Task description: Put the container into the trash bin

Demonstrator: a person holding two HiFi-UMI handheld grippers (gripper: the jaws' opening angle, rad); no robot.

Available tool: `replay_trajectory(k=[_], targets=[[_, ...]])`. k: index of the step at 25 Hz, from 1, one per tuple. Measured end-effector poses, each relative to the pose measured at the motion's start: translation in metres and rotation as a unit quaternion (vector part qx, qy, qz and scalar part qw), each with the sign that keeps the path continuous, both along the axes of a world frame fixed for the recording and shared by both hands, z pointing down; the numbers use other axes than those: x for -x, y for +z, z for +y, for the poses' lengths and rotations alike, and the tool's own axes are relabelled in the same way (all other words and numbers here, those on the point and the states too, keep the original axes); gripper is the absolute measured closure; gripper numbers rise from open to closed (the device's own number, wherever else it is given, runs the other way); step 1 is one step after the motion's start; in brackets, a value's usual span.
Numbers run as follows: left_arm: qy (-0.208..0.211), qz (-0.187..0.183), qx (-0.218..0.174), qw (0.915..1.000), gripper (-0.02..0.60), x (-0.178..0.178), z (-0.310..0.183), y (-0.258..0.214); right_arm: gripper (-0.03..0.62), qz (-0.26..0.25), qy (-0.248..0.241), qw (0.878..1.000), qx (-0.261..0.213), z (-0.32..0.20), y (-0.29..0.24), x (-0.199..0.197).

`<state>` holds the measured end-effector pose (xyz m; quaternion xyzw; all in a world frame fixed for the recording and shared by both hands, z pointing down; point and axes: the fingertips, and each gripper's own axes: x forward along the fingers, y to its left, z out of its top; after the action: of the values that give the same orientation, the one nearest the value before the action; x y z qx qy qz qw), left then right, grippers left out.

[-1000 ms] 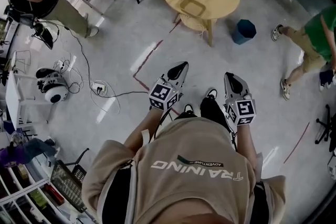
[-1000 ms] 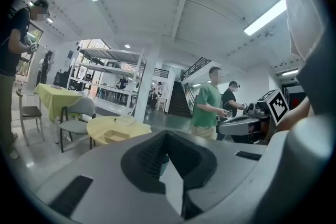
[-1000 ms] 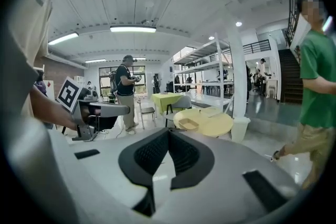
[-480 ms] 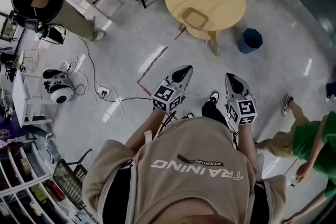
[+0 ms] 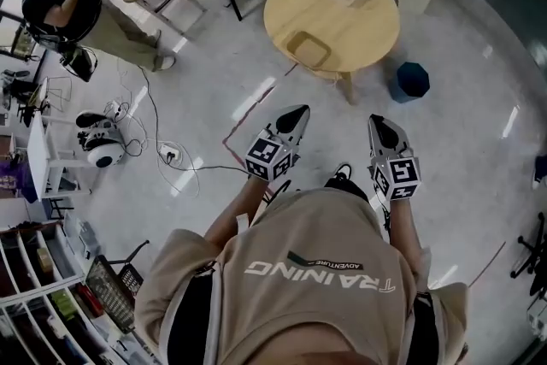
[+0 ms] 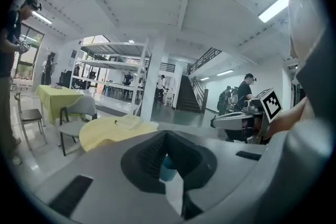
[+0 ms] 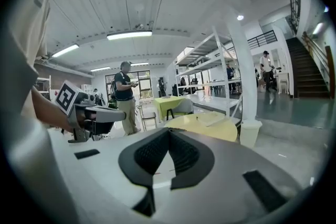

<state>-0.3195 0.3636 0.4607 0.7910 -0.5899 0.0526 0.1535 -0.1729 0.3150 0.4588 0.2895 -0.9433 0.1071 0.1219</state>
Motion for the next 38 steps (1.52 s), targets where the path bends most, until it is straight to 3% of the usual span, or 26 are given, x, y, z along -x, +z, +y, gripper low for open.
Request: replay_trajectory(k=[10, 20, 30, 38], targets=[[-0.034, -0.001, 0.019, 0.9992, 0.58, -0.007, -0.07, 0.015, 0.591, 0.009, -0.042, 0.999, 0.014, -0.061, 0.015, -0.007], [-0.046, -0.009, 0.046, 0.9979, 0.58, 0.011, -0.089, 0.032, 0.591, 0.007, -0.059, 0.998, 0.039, -0.081, 0.038, 0.006], [-0.023, -0.027, 0.055, 0.9978, 0.58, 0.053, -0.153, 0.052, 0.589, 0.024, -0.037, 0.999, 0.016, -0.135, 0.024, 0.044], [0.037, -0.036, 0.055, 0.9971, 0.58, 0.083, -0.195, 0.064, 0.59, 0.034, -0.009, 0.999, -0.018, -0.173, 0.008, 0.093]])
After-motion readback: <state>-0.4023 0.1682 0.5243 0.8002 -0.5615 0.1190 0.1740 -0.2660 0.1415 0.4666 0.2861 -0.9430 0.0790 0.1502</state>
